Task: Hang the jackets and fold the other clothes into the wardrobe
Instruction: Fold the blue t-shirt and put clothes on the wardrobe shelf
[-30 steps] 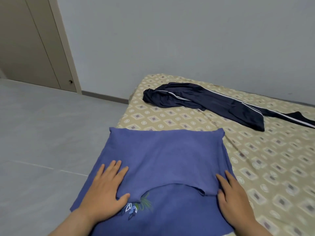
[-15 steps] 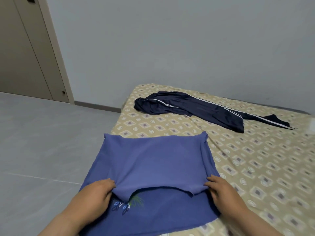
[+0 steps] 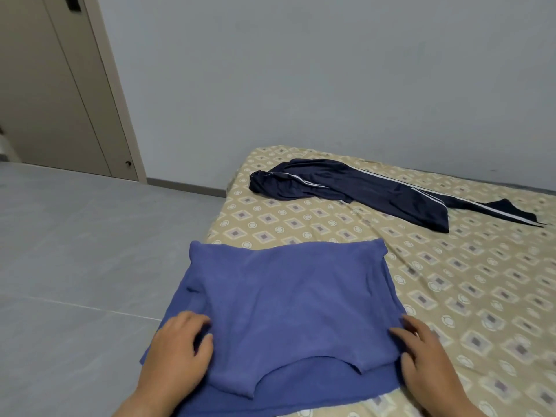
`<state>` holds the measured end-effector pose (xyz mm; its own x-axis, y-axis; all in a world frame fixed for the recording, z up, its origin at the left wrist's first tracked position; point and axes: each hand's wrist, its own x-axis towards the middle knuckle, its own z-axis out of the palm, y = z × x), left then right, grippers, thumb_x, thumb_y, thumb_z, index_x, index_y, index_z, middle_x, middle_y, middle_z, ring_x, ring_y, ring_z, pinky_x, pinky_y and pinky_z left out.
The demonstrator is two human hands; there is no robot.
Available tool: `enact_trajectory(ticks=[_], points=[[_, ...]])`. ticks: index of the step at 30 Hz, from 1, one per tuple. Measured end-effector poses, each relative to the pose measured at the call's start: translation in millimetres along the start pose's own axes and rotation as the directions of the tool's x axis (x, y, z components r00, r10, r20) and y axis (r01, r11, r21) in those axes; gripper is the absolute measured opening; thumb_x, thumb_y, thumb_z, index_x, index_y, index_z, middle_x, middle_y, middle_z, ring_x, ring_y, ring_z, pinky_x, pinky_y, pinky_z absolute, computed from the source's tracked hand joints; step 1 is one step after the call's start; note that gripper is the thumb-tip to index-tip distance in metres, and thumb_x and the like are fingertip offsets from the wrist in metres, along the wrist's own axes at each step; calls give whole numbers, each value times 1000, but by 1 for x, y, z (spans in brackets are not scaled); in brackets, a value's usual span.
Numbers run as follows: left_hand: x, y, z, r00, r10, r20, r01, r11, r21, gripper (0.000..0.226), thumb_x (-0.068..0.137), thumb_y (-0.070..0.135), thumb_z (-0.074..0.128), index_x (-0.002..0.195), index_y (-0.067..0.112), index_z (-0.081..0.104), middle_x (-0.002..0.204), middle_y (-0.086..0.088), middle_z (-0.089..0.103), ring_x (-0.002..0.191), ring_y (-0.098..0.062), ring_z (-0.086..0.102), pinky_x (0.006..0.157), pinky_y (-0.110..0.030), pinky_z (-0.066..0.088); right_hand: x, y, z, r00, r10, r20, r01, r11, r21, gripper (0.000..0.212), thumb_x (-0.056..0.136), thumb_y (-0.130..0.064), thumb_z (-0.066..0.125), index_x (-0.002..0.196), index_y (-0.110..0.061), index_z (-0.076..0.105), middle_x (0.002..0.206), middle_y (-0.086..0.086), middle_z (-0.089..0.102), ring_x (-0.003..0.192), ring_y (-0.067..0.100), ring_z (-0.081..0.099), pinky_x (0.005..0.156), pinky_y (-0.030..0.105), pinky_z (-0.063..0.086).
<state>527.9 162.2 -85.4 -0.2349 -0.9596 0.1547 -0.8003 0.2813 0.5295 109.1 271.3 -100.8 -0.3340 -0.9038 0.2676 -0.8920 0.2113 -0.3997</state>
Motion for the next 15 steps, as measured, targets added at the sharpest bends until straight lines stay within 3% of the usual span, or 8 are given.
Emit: enact_trajectory(ticks=[2,4,6,8,11,13,15], points=[[11,-11,5,954,-296,-49,298,953,57,34,85,25,58,112,7,67,107,-14,64,100,-37,59,87,-43,48,7,-1,8,985,171,-25,-169,984,53,40,73,20,61,107,3,72,129,22,56,117,40,54,103,46,40],[15,-17,6,889,-459,-1,458,887,61,32,86,25,66,111,5,64,107,-20,63,102,-41,58,86,-43,48,8,-5,19,974,220,-48,-219,975,30,30,81,14,58,107,6,70,125,25,57,114,43,53,103,50,41],[16,-20,5,886,-464,-23,463,886,-33,17,86,22,69,87,7,62,89,-14,62,87,-38,59,75,-42,48,7,-7,26,979,193,-65,-194,981,-13,24,88,4,52,104,8,70,118,27,60,106,46,56,97,53,44],[17,-21,5,897,-438,-58,433,898,-85,23,87,17,65,71,8,52,72,-7,57,70,-32,55,63,-40,44,6,-6,29,980,182,-76,-185,982,-24,24,90,-3,50,101,7,69,112,25,61,98,45,57,91,53,46],[17,-21,1,878,-470,-94,457,880,-132,25,87,23,54,66,10,48,63,-5,55,60,-26,52,53,-34,36,9,-5,29,979,188,-80,-189,982,-8,14,89,-2,64,102,4,66,110,23,61,98,41,55,91,50,43],[16,-27,-4,838,-539,-86,523,838,-154,31,76,34,43,63,8,53,61,-4,56,59,-26,52,52,-33,34,9,-5,30,979,197,-61,-197,980,-2,23,92,-13,62,109,3,63,112,21,61,102,39,54,92,49,43],[16,-38,-7,800,-600,8,595,791,-145,36,69,38,39,61,8,57,66,-7,60,63,-29,54,58,-35,37,8,-5,29,972,231,-48,-230,973,13,33,94,-17,59,120,3,59,117,20,60,106,39,53,95,48,42]])
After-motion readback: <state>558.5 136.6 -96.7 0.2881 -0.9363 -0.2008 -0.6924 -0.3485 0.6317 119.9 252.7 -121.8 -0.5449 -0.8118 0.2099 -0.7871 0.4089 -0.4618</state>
